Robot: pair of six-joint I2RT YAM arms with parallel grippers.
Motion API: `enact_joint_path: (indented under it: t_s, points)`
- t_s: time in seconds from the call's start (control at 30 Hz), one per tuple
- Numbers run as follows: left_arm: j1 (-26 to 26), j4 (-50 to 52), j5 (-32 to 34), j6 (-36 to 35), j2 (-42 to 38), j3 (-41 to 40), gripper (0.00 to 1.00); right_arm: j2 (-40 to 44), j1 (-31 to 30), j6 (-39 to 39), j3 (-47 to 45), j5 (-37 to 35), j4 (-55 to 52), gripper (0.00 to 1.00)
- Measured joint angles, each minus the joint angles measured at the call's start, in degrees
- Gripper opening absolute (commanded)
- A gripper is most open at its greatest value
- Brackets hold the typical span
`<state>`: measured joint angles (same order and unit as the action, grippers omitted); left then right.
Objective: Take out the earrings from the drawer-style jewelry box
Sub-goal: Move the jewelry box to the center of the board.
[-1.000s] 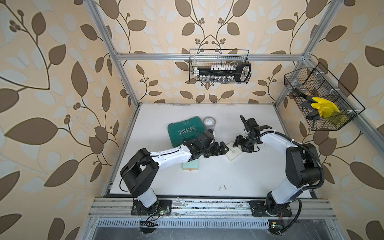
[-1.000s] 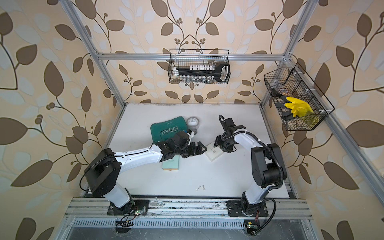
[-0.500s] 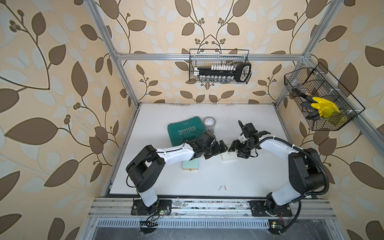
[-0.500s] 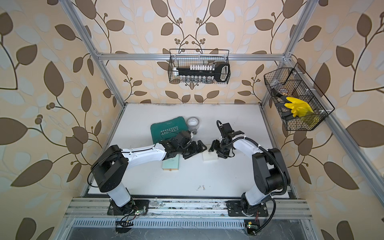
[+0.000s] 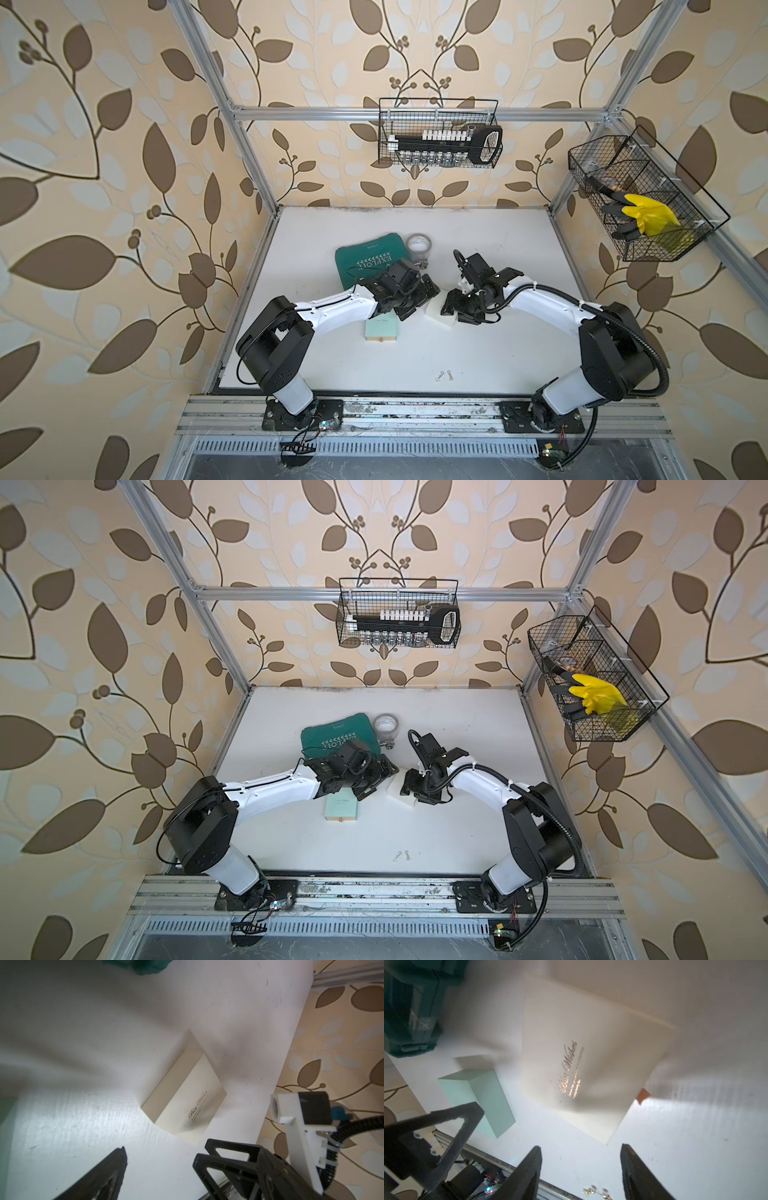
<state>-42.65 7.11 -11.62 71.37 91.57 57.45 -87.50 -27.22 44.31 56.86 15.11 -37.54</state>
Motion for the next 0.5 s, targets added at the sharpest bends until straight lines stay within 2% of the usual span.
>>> enact_joint_path:
  t_s: [0.13, 0.27, 0.5]
  points:
    - [0.00, -0.13, -1.86, 5.60, 0.92, 0.15, 0.99, 4.11, 4.11, -2.62, 1.86, -2.14, -2.19, 0.59]
    - [-0.13, 1.31, -3.65, 8.92, 5.62, 2.78, 0.99, 5.16, 8.55, -5.25, 2.56, -3.19, -3.54, 0.57]
    - [-0.15, 2.91, -5.07, 12.90, 9.90, 4.15, 0.98, 6.54, 9.77, -7.93, 2.19, -3.76, -5.53, 0.51]
